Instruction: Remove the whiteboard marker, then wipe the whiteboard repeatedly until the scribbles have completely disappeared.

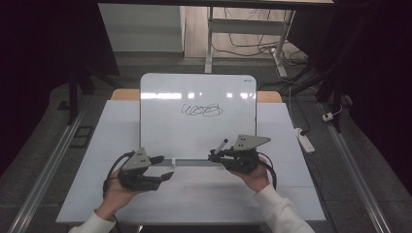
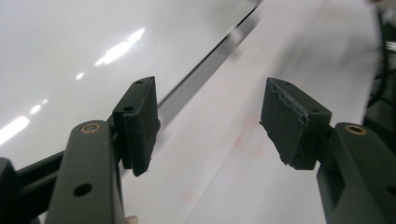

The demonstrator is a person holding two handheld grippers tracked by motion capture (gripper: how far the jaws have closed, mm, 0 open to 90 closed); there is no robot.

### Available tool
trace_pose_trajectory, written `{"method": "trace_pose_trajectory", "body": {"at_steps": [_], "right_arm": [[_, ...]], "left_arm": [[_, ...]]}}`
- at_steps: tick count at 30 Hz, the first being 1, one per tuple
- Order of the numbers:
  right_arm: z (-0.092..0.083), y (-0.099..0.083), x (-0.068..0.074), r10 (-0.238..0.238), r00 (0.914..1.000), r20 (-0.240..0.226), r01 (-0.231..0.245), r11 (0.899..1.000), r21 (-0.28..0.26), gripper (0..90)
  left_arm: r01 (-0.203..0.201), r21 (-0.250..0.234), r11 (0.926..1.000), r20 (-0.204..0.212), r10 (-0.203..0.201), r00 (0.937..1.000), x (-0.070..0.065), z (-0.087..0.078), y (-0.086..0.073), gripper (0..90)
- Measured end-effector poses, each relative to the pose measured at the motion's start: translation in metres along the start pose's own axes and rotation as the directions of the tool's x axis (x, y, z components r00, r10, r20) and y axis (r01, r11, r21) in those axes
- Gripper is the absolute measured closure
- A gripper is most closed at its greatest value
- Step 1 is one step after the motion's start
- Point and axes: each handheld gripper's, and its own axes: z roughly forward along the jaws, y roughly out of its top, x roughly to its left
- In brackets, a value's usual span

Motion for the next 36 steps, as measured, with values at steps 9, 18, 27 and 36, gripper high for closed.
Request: {"method": "trace_pose_trajectory", "body": {"at_steps": [9,18,27,36], "right_arm": [[-0.005,0.013,-0.015,0.08,0.981,0.177,-0.057,0.99,-0.131,77.4],[0.003,0.034,-0.031,0.126,0.9469,0.296,-0.054,0.969,-0.24,77.6],[0.043,0.058,-0.062,0.125,0.9194,0.373,-0.043,0.974,-0.222,77.5],[0.097,0.081,-0.083,0.062,0.9197,0.388,-0.002,0.988,-0.153,77.6]], "left_arm": [[0.124,0.028,0.9919,-0.104,-0.12,0.9873,0.018,-0.005,-0.047,37.3],[0.161,0.012,0.9869,-0.145,-0.158,0.9768,0.029,-0.004,-0.056,31.8],[0.188,0.019,0.9819,-0.138,-0.184,0.9732,0.033,0.001,-0.058,25.2],[0.185,0.012,0.9827,-0.135,-0.181,0.9741,0.033,0.001,-0.059,25.0]]}}
